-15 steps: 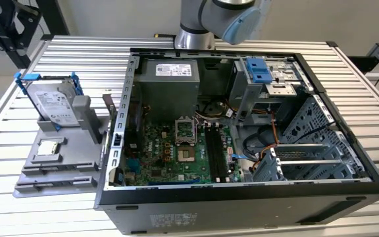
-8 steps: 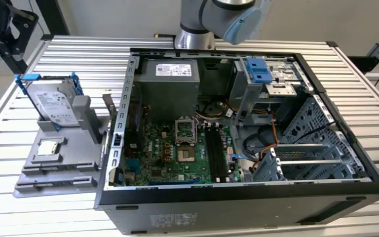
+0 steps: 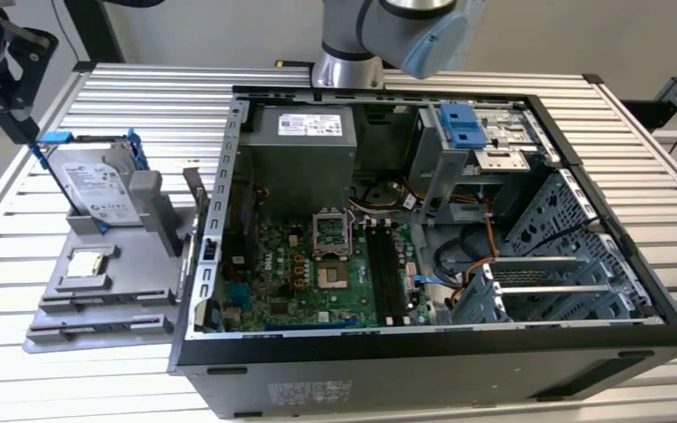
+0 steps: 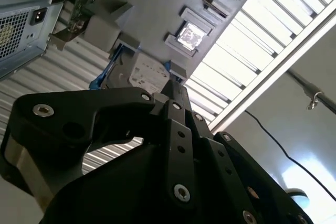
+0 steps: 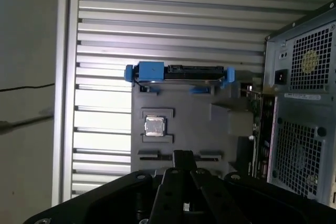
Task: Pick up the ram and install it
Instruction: 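Reach for the ram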
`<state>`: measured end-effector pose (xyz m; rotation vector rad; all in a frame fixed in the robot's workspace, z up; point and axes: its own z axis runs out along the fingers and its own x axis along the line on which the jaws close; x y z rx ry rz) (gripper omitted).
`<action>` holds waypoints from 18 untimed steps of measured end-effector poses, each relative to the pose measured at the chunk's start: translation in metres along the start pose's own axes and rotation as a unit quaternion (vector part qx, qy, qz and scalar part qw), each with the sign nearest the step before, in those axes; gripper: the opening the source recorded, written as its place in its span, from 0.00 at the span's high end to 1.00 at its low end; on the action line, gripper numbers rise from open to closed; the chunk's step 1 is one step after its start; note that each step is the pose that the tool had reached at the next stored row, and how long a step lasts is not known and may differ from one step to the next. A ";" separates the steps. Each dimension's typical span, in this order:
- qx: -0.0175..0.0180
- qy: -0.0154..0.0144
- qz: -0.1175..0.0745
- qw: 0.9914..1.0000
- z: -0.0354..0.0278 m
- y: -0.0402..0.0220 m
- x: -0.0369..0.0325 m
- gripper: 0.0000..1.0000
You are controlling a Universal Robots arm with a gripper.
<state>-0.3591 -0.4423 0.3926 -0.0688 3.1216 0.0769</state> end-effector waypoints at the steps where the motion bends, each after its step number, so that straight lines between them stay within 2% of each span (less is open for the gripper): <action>1: 0.000 0.000 0.000 1.000 -0.0001 -0.0022 0.0002 1.00; 18: 0.000 0.000 0.000 1.000 -0.0022 -0.0464 0.0027 1.00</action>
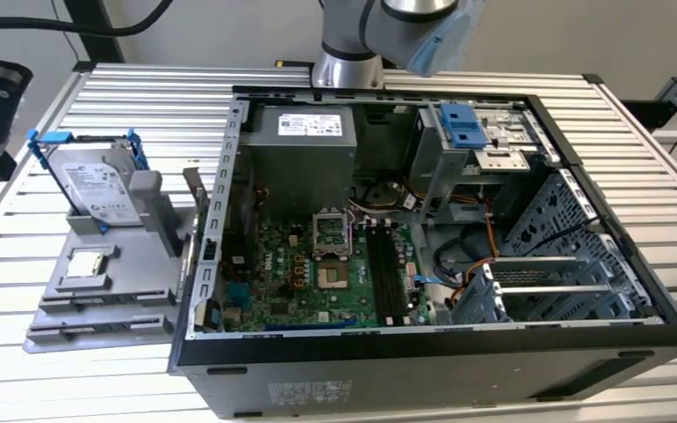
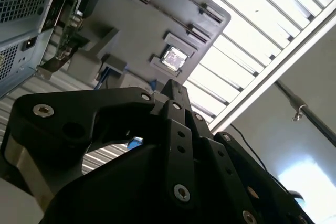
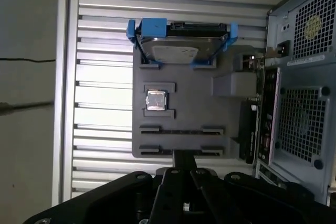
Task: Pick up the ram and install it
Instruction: 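Reach for the ram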
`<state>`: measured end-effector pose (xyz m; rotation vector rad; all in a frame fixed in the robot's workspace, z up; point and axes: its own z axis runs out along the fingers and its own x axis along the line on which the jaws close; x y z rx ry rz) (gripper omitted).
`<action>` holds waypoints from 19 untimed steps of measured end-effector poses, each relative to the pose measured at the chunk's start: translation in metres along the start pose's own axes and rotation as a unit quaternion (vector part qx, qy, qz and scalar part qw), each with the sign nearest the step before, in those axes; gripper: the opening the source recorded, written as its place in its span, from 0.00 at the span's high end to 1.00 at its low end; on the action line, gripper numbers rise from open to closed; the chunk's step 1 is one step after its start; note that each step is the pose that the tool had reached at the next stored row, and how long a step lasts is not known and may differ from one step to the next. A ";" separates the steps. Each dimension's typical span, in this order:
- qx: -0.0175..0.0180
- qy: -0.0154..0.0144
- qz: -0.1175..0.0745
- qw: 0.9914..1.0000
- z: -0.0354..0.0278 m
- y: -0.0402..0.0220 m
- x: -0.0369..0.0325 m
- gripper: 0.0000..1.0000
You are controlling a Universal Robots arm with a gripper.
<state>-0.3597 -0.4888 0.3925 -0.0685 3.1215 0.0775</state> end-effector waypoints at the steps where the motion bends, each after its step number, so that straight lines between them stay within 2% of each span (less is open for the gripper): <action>1: 0.000 0.000 0.000 1.000 -0.0002 -0.0023 0.0001 1.00; 14: 0.000 0.000 0.000 1.000 -0.0019 -0.0358 0.0015 1.00; 16: 0.000 0.000 0.000 1.000 -0.0020 -0.0387 0.0017 1.00; 19: 0.000 0.000 0.000 1.000 -0.0020 -0.0387 0.0017 1.00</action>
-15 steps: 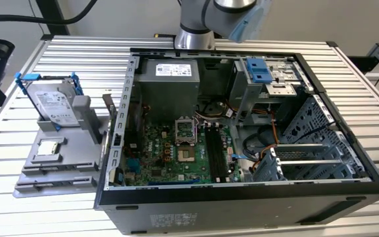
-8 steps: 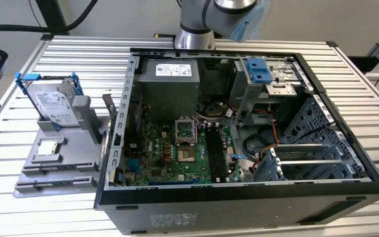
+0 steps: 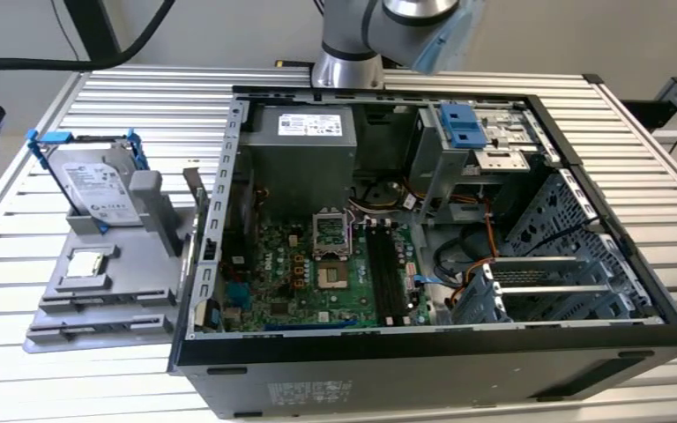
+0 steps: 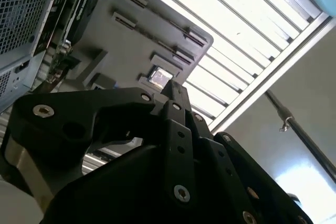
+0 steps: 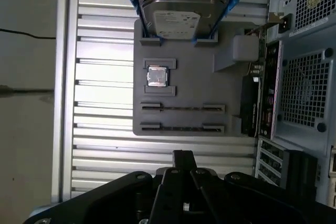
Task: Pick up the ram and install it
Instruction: 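Reach for the ram, then pick up the ram and move it above insertion slot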
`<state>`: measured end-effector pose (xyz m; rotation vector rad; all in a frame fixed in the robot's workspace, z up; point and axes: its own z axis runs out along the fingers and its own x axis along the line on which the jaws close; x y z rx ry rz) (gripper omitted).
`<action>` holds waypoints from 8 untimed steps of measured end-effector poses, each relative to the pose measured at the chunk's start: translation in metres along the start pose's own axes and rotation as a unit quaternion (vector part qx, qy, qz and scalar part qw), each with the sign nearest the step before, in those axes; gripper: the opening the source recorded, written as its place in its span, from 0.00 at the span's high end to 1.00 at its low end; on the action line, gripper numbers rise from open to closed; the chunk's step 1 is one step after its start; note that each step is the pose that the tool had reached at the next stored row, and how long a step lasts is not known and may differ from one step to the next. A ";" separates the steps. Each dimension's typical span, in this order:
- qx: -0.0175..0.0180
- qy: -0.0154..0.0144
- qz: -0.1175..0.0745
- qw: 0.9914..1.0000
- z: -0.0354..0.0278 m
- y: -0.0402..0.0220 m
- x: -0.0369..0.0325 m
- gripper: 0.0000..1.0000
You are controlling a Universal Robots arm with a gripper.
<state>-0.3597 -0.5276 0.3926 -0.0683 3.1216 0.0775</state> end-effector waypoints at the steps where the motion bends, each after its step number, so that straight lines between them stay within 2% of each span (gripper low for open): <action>1: 0.000 0.000 0.000 1.000 0.0000 0.0000 0.0000 1.00; 8: 0.000 0.000 -0.001 1.000 0.0000 0.0000 0.0000 1.00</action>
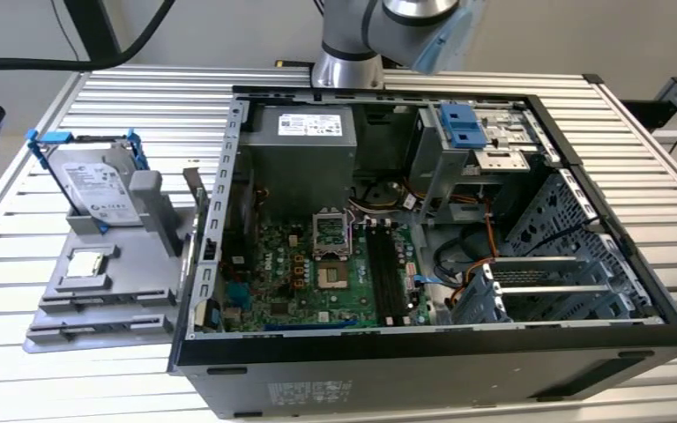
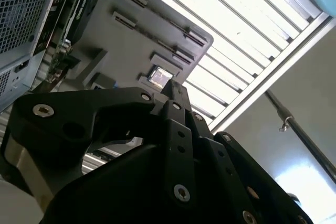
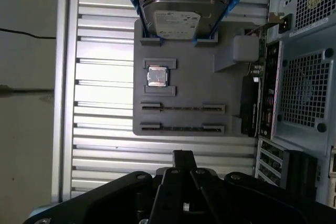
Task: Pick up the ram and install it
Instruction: 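Pick up the ram and move it above insertion slot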
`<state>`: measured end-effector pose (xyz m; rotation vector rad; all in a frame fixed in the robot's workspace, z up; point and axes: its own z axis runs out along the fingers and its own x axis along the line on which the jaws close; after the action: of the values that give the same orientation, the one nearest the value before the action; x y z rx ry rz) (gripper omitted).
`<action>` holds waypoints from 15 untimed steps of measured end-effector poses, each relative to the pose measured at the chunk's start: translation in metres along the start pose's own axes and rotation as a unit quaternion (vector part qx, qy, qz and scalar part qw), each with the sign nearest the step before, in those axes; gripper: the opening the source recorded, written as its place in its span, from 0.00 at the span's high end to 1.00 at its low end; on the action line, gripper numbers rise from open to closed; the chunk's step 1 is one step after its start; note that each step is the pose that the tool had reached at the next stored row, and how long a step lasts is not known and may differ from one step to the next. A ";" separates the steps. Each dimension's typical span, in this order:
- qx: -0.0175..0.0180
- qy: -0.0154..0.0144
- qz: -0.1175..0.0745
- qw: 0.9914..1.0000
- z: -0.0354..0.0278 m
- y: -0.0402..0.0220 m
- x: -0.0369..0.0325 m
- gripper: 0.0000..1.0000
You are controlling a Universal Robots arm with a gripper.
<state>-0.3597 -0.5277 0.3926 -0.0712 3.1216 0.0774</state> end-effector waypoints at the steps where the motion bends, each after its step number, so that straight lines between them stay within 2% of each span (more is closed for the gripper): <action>1: 0.000 0.000 0.000 1.000 0.0000 0.0000 0.0000 1.00; 10: 0.000 0.001 0.000 1.000 0.0000 0.0000 0.0000 1.00; 12: 0.000 0.001 -0.012 1.000 0.0001 0.0000 0.0000 1.00; 15: -0.001 0.003 -0.039 0.999 0.0000 0.0000 0.0000 1.00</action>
<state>-0.3597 -0.5277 0.3926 -0.1944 3.1195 0.0784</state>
